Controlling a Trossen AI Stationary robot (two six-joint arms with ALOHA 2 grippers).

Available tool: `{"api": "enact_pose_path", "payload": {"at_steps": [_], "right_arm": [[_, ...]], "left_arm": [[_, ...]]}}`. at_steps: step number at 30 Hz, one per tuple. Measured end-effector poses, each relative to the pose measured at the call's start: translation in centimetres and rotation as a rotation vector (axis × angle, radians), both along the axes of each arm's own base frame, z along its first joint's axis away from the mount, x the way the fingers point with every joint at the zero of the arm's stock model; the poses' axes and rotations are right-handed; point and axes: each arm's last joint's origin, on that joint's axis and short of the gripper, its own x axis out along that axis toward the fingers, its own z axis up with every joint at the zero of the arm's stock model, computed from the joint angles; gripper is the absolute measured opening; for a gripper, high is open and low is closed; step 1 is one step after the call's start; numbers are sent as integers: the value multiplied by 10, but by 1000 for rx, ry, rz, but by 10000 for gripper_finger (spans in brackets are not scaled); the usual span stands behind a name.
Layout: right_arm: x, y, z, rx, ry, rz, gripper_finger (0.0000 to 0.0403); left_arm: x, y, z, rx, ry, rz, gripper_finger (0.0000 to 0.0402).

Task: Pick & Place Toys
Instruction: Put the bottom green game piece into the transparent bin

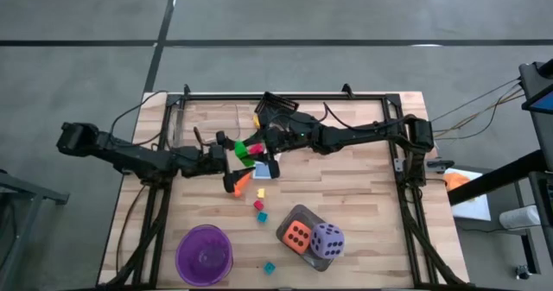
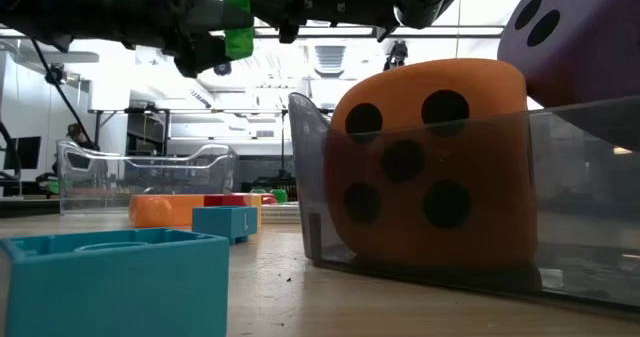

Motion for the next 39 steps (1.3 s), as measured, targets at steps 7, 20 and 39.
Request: {"api": "enact_pose_path", "payload": {"at_steps": [7,20,39], "right_arm": [[0,1,0,-10,-7,15,153],[0,0,0,-12,-3,11,228],[-37,-5,-19,-36,-77,52,338]], "left_arm": [[0,1,0,31,0,2,244],[0,1,0,68,12,1,167],[-35,6,9,63,146,24,167]]}}
